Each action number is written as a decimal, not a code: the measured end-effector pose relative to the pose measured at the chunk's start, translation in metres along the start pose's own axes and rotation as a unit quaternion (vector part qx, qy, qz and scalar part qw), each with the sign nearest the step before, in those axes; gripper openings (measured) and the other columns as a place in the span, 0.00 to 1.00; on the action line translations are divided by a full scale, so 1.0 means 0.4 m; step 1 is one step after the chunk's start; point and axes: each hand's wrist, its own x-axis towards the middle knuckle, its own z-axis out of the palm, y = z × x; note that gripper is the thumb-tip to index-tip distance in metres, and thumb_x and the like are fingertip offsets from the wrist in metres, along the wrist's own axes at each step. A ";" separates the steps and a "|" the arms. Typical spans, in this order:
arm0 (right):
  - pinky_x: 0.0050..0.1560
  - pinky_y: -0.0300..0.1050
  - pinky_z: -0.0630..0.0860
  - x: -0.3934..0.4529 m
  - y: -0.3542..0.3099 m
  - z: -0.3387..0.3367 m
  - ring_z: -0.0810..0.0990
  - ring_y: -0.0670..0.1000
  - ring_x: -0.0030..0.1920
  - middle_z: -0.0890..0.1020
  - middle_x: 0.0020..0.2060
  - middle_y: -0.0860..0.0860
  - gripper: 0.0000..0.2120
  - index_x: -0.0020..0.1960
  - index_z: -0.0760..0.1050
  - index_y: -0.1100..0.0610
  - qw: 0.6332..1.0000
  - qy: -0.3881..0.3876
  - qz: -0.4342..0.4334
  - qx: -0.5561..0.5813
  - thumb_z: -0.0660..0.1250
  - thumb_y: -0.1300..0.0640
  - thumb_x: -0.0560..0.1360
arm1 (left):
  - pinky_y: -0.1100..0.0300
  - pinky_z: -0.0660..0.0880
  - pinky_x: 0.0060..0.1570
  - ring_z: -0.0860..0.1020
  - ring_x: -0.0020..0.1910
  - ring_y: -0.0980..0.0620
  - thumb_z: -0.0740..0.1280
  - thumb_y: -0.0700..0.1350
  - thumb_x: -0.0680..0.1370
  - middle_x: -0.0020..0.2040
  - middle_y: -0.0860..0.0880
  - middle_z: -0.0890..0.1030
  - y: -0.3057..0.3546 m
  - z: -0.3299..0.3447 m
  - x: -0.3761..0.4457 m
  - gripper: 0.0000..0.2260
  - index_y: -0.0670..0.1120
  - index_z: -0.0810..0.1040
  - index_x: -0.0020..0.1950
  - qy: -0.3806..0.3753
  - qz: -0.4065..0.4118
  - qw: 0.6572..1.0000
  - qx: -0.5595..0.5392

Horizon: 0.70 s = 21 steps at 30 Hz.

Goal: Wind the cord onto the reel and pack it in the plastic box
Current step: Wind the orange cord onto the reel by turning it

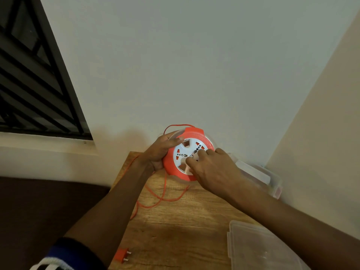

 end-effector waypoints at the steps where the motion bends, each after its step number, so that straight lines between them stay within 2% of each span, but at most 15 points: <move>1: 0.43 0.55 0.78 0.000 0.004 -0.006 0.82 0.62 0.45 0.80 0.52 0.63 0.18 0.60 0.75 0.53 1.000 -0.010 -0.010 -0.002 0.72 0.55 0.72 | 0.47 0.84 0.52 0.83 0.59 0.39 0.68 0.45 0.81 0.67 0.39 0.81 -0.001 -0.002 0.001 0.24 0.45 0.71 0.77 -0.004 0.004 1.000 0.001; 3: 0.47 0.56 0.78 0.005 0.012 -0.010 0.78 0.63 0.55 0.73 0.64 0.64 0.18 0.64 0.74 0.52 0.999 -0.009 -0.044 -0.007 0.69 0.57 0.74 | 0.50 0.84 0.49 0.85 0.58 0.42 0.68 0.45 0.81 0.68 0.40 0.81 -0.001 -0.004 0.008 0.25 0.46 0.70 0.78 0.004 0.004 1.000 0.005; 6: 0.49 0.55 0.77 0.017 0.029 -0.011 0.72 0.63 0.63 0.64 0.71 0.63 0.19 0.67 0.71 0.49 0.994 -0.019 -0.109 -0.018 0.62 0.59 0.78 | 0.49 0.84 0.52 0.85 0.59 0.43 0.70 0.47 0.81 0.65 0.45 0.84 -0.001 -0.002 0.019 0.21 0.50 0.75 0.74 0.015 -0.004 1.000 0.021; 9: 0.49 0.55 0.77 0.023 0.040 -0.014 0.72 0.62 0.63 0.62 0.72 0.62 0.21 0.69 0.68 0.48 0.992 -0.034 -0.123 -0.025 0.63 0.59 0.78 | 0.50 0.83 0.51 0.85 0.59 0.43 0.75 0.50 0.75 0.62 0.47 0.86 -0.002 -0.005 0.026 0.19 0.55 0.80 0.66 0.011 -0.011 1.000 0.026; 12: 0.48 0.56 0.78 0.020 0.038 -0.014 0.73 0.63 0.62 0.63 0.72 0.62 0.21 0.68 0.68 0.49 0.993 -0.040 -0.107 -0.022 0.65 0.58 0.77 | 0.49 0.83 0.51 0.85 0.60 0.42 0.76 0.53 0.72 0.64 0.46 0.85 0.002 -0.015 0.030 0.24 0.56 0.79 0.67 0.006 -0.015 1.000 0.025; 16: 0.48 0.55 0.78 0.023 0.037 -0.023 0.74 0.63 0.60 0.62 0.73 0.63 0.22 0.67 0.67 0.46 0.998 -0.035 -0.059 -0.009 0.68 0.55 0.76 | 0.50 0.84 0.48 0.86 0.58 0.42 0.76 0.52 0.72 0.62 0.46 0.86 0.013 -0.020 0.031 0.22 0.56 0.80 0.66 0.004 -0.010 1.000 0.009; 19: 0.54 0.56 0.76 0.028 0.034 -0.011 0.71 0.64 0.64 0.58 0.75 0.63 0.25 0.72 0.64 0.44 0.995 -0.050 -0.076 -0.034 0.66 0.54 0.77 | 0.46 0.83 0.53 0.84 0.61 0.40 0.76 0.52 0.73 0.64 0.44 0.84 0.008 -0.018 0.034 0.25 0.54 0.78 0.70 0.002 -0.012 1.000 0.004; 21: 0.53 0.56 0.75 0.033 0.034 -0.015 0.72 0.63 0.62 0.63 0.72 0.62 0.23 0.71 0.66 0.42 0.994 -0.046 -0.084 -0.058 0.66 0.53 0.77 | 0.47 0.83 0.53 0.84 0.61 0.41 0.76 0.52 0.73 0.65 0.45 0.84 0.000 -0.014 0.038 0.29 0.52 0.76 0.73 -0.003 -0.021 1.000 0.007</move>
